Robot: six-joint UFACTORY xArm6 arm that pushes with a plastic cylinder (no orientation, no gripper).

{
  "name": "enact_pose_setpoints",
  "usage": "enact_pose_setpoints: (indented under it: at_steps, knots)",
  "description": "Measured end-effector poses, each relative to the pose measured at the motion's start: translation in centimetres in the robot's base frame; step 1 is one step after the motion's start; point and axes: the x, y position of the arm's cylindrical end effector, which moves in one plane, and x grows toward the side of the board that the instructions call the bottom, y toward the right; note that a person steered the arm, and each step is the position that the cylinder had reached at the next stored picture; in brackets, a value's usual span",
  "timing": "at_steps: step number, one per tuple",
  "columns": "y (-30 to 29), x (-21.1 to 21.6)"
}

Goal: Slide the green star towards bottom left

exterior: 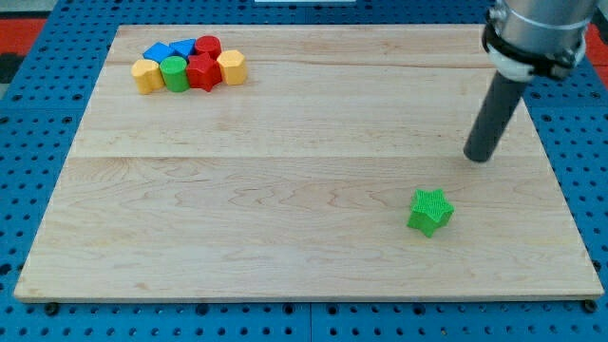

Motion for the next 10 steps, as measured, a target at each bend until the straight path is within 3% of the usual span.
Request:
enact_pose_setpoints:
  at_steps: [1, 3, 6, 8, 10]
  knots:
    - [0.0, 3.8]
    - [-2.0, 5.6]
    - [-12.5, 7.4]
    - [-14.0, 10.6]
    - [-23.3, 10.3]
